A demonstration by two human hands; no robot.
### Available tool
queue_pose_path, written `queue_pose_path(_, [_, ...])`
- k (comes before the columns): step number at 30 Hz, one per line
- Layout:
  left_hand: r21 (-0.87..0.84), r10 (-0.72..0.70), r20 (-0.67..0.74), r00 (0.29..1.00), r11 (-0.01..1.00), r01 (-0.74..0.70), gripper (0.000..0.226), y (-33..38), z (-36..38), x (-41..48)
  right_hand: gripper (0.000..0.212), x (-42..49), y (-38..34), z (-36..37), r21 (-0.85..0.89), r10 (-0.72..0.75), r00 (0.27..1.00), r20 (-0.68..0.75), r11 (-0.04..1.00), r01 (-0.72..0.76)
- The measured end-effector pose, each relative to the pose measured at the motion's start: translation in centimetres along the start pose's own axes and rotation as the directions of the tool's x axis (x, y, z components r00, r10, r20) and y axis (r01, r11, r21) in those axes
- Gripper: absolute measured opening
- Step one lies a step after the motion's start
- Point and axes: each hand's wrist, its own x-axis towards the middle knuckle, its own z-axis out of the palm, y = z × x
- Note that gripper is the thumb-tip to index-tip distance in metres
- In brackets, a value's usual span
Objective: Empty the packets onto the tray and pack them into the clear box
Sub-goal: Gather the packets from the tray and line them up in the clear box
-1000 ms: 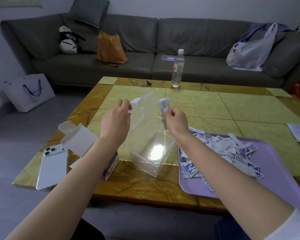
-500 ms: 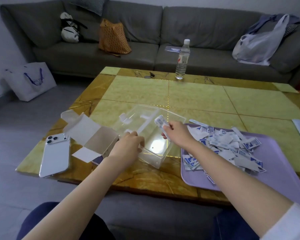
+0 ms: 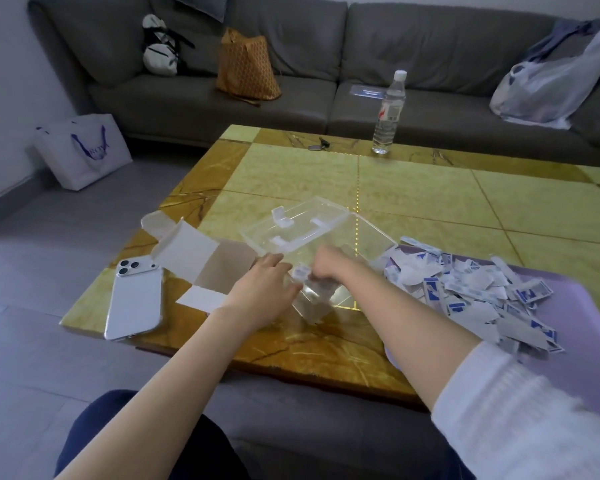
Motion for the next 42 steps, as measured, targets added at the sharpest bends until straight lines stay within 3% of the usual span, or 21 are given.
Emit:
queue_pose_path(4, [-0.029, -0.015, -0.013, 1.000, 0.999, 0.015, 0.051, -0.2, 0.1, -0.2, 0.030, 0.7, -1.1, 0.9, 0.114, 0.013, 0.987, 0.159, 0.993, -0.031])
queue_pose_path(10, [0.046, -0.003, -0.003, 1.000, 0.999, 0.003, 0.052, -0.1, 0.4, -0.2, 0.024, 0.8, -0.9, 0.8, 0.300, -0.021, 0.977, 0.214, 0.953, -0.045])
queue_pose_path(14, [0.062, 0.003, 0.003, 1.000, 0.998, -0.003, 0.054, 0.1, 0.4, -0.5, 0.027, 0.4, -1.0, 0.8, 0.220, -0.028, 0.971, 0.235, 0.975, -0.025])
queue_pose_path(18, [0.042, 0.001, 0.004, 1.000, 0.999, -0.001, 0.054, -0.1, 0.4, -0.4, 0.029, 0.3, -1.1, 0.5, 0.145, -0.058, 0.988, 0.144, 0.989, 0.037])
queue_pose_path(26, [0.046, -0.008, 0.017, 1.000, 0.999, 0.007, 0.059, -0.2, 0.4, 0.1, 0.030, 0.0, -0.8, 0.1, 0.190, -0.139, 0.978, 0.156, 0.976, 0.108])
queue_pose_path(29, [0.074, 0.003, 0.032, 0.999, 0.997, -0.006, 0.057, -0.4, 0.1, 0.6, 0.029, -0.8, -0.2, -0.5, 0.109, -0.187, 0.982, 0.000, 0.976, 0.186])
queue_pose_path(32, [0.092, -0.004, -0.005, 1.000, 0.996, 0.004, 0.052, -0.3, -0.1, 0.8, 0.033, -2.2, 1.0, -1.0, 0.196, -0.263, 0.939, -0.220, 0.931, 0.307])
queue_pose_path(35, [0.212, 0.044, -0.121, 0.992, 0.977, -0.017, 0.047, 0.7, 0.2, 1.0, 0.029, -4.1, 2.9, -1.1, 0.209, -0.263, 0.840, -0.474, 0.893, 0.398])
queue_pose_path(39, [0.198, 0.203, -0.323, 0.924, 0.970, -0.143, 0.034, 3.5, 1.3, 0.9, 0.022, -6.5, 6.9, -0.3, 0.104, -0.216, 0.617, -0.757, 0.892, 0.440])
queue_pose_path(42, [0.186, 0.327, -0.380, 0.865, 0.943, -0.275, 0.029, 6.1, 3.1, 0.7, 0.019, -8.0, 10.6, 0.6, 0.090, -0.155, 0.582, -0.798, 0.925, 0.369])
